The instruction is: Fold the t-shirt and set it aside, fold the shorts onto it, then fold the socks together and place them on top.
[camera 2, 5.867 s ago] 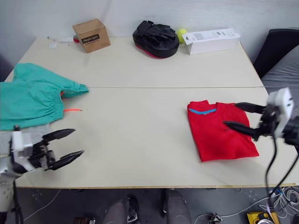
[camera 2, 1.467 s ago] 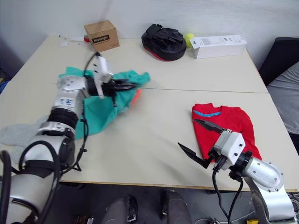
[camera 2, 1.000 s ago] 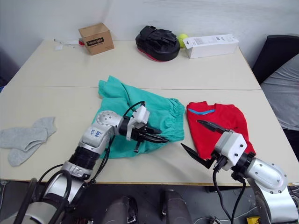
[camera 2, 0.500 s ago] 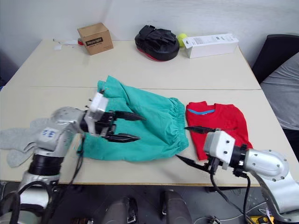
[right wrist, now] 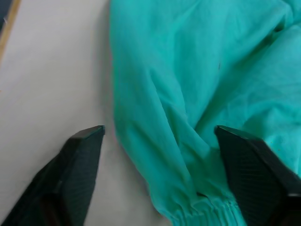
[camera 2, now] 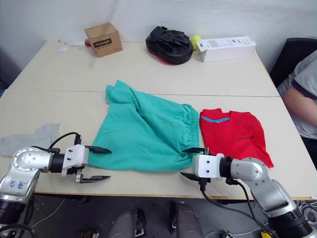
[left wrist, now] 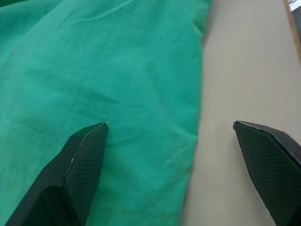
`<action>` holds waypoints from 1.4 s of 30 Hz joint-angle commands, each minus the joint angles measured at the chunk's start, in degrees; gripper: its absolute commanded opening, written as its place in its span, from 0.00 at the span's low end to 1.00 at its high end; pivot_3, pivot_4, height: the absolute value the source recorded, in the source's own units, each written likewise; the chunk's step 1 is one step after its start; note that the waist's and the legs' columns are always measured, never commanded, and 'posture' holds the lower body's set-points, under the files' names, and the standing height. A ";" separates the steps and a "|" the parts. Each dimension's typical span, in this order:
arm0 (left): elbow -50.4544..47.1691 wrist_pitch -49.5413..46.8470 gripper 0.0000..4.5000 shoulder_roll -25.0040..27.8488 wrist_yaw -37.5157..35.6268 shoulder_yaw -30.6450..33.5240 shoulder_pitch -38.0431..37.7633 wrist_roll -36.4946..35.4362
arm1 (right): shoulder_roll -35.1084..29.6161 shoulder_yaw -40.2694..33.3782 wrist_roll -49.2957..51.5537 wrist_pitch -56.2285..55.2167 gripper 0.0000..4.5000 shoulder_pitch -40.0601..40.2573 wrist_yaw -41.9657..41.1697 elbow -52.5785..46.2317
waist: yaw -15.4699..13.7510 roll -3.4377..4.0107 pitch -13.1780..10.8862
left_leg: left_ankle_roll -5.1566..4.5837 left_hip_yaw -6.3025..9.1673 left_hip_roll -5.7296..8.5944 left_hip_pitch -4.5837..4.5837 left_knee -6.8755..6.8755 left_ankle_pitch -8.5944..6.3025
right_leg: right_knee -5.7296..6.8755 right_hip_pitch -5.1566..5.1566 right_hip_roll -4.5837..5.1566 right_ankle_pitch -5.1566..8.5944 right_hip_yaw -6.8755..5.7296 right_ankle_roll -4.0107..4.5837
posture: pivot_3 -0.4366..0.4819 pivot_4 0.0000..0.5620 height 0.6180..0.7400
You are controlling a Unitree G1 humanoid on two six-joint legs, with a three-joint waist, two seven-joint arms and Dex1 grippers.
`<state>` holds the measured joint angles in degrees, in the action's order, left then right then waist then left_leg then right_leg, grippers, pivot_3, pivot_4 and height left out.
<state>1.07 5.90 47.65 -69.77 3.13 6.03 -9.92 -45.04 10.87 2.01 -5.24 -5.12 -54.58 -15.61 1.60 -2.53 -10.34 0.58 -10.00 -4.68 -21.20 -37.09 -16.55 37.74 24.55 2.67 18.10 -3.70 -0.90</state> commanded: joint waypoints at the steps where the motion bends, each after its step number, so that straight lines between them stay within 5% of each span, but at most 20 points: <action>1: 2.55 2.43 0.80 1.47 3.50 -0.34 -0.18 4.35 | 0.72 -0.27 -0.64 -3.45 0.54 -1.72 0.18 1.02 | -0.01 0.09 0.01 | 0.01 0.00 0.00 0.03 0.00 0.00 | 0.02 0.00 0.00 0.00 -0.01 0.01 | 0.48 0.27 1.00; 7: 5.53 0.91 0.37 4.68 4.25 -1.23 0.13 5.98 | 1.10 -0.91 -0.07 -6.14 0.04 -3.30 -0.04 2.94 | 0.13 0.29 0.11 | 0.05 0.01 -0.04 0.15 0.07 0.15 | 0.08 -0.01 -0.03 -0.04 -0.02 0.14 | 0.48 0.27 1.00; 12: 0.02 -8.67 0.02 6.19 -3.51 0.04 -0.83 -5.53 | 0.29 -3.11 7.20 -4.54 0.00 -3.44 -3.58 1.22 | 0.33 0.42 0.14 | 0.07 -0.02 -0.09 0.16 0.10 0.17 | 0.09 0.01 -0.11 -0.05 -0.02 0.18 | 0.48 0.27 1.00; 16: -11.07 -30.95 0.01 11.45 -9.07 4.54 -3.43 -23.11 | -3.11 -6.88 21.97 3.17 0.00 -0.12 -11.03 -5.12 | 0.18 0.40 0.08 | 0.19 0.00 -0.13 -0.01 0.09 0.09 | 0.14 0.13 -0.14 -0.05 -0.03 0.19 | 0.48 0.27 1.00; 20: -19.90 -42.51 0.01 21.46 -16.69 7.24 -11.05 -30.39 | -10.73 -10.34 27.50 11.08 0.00 4.44 -16.97 -8.39 | 0.09 0.40 0.02 | 0.40 0.02 -0.13 0.02 0.06 0.01 | 0.00 0.06 -0.14 0.02 -0.02 0.21 | 0.48 0.27 1.00; 28: -26.93 -46.70 0.01 25.72 -17.11 12.37 -24.89 -30.47 | -16.28 -11.23 26.62 14.35 0.00 11.86 -21.69 -9.37 | 0.00 0.51 -0.07 | 0.16 0.04 -0.13 0.04 0.04 -0.26 | -0.16 0.05 -0.14 0.11 -0.05 0.30 | 0.48 0.27 1.00; 37: -19.55 -56.99 0.01 24.25 -13.17 17.00 -12.79 -39.87 | -15.59 -15.82 35.11 24.10 0.00 10.34 -19.71 -10.85 | -0.02 0.53 -0.25 | 0.31 0.23 -0.04 0.01 -0.02 -0.29 | -0.31 -0.02 -0.15 0.05 -0.04 0.30 | 0.48 0.27 1.00; 42: -9.65 -60.15 0.01 20.13 -7.83 14.73 7.56 -43.36 | -15.31 -19.11 43.43 34.29 0.00 5.21 -16.92 -10.17 | -0.05 0.60 -0.33 | 0.08 0.23 -0.04 -0.02 -0.01 -0.14 | -0.25 0.00 -0.15 0.04 -0.04 0.29 | 0.48 0.27 1.00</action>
<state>-11.21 -53.98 68.57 -79.52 17.47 10.91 -52.07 -60.15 -5.91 42.32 26.20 1.00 -72.63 -25.21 1.55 -1.94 -10.68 0.64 -9.78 -4.71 -21.21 -37.07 -16.66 37.50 24.56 2.52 18.12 -3.74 -0.63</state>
